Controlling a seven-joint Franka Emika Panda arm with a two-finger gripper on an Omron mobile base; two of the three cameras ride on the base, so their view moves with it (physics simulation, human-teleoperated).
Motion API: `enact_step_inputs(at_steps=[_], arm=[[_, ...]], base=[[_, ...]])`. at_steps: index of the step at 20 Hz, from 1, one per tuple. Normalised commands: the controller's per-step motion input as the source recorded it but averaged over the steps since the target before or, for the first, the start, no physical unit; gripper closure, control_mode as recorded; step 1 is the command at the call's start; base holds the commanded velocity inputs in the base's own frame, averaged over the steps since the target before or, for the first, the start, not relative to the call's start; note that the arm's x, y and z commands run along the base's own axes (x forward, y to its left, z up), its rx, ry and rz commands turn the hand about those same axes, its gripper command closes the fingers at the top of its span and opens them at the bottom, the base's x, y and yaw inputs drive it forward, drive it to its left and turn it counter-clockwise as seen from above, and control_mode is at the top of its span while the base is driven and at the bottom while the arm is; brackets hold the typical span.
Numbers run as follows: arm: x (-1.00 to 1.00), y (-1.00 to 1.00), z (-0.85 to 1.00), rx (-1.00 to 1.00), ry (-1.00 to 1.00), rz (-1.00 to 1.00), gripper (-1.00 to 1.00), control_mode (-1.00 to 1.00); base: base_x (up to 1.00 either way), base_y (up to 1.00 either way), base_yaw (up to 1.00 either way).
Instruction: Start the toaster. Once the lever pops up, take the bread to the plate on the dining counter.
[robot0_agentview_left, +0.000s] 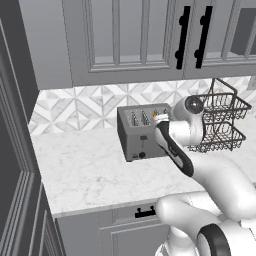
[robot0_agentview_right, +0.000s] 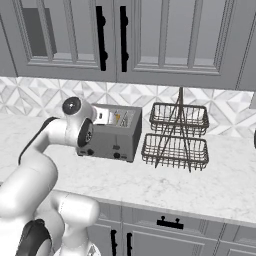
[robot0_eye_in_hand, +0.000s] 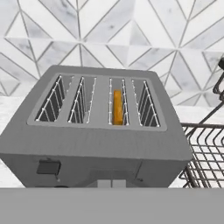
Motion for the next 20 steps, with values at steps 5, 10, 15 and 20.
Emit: enact_step_inputs(at_steps=[5,10,15,20], arm=[[0.20,0.00,0.03,0.00,-0.05,-0.05,1.00,-1.00],[0.38,-0.06,0.00,0.00,0.00,0.00,1.00,-1.00],[0.31,-0.18,0.01,0.00,0.00,0.00,1.00,-1.00],[0.15,-0.16,-0.06,0.00,0.00,0.00,1.00,-1.00]], base=[[0.00,0.00,0.00],[0.00,0.00,0.00],[0.00,0.00,0.00],[0.00,0.00,0.00]])
